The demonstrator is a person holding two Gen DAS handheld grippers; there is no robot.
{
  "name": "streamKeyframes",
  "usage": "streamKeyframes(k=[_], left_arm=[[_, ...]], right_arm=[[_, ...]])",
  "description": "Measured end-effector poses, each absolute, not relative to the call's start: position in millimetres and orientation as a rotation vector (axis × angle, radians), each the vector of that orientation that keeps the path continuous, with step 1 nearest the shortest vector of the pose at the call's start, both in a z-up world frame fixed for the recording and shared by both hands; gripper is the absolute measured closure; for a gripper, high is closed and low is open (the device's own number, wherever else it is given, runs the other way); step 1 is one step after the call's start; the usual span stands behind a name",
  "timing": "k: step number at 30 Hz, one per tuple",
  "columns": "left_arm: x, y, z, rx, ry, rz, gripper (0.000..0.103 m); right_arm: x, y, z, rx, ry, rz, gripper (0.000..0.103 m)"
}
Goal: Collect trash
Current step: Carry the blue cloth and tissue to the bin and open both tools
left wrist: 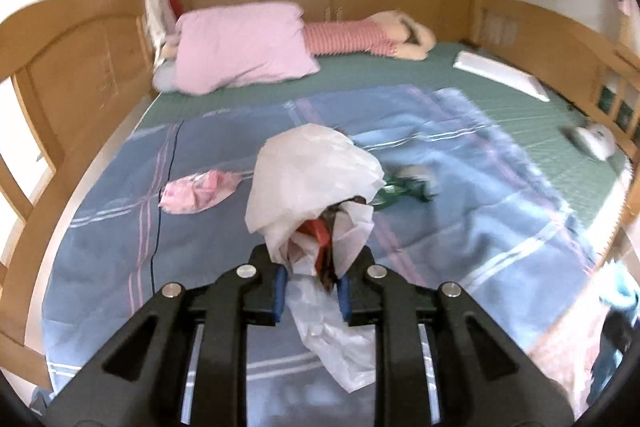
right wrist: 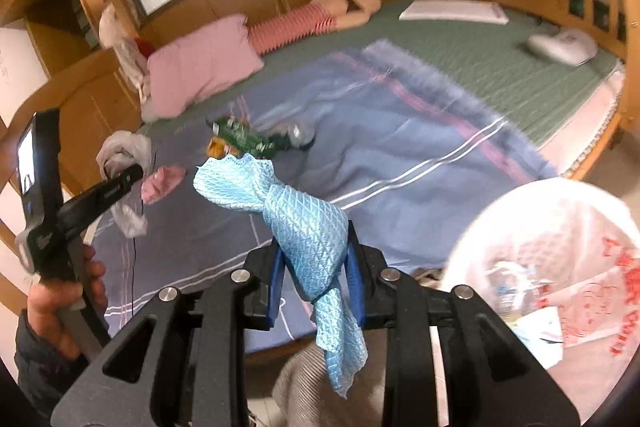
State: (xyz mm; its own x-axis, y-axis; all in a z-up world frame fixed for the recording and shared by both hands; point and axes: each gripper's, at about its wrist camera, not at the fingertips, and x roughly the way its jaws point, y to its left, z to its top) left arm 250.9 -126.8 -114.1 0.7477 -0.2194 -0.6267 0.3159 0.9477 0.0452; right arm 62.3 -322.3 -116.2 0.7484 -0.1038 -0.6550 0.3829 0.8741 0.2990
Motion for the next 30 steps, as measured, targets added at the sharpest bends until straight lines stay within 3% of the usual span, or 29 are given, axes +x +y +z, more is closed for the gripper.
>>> streamKeyframes(k=[12, 30], left_arm=[[117, -208, -74, 0.189, 0.601, -0.593, 0.079], [-8, -331, -93, 0.352, 0.561, -0.921, 0.079]], right_arm=[[-51, -344, -71, 0.416, 0.528, -0.581, 0.075], [-184, -392, -74, 0.512, 0.412, -0.85, 0.075]])
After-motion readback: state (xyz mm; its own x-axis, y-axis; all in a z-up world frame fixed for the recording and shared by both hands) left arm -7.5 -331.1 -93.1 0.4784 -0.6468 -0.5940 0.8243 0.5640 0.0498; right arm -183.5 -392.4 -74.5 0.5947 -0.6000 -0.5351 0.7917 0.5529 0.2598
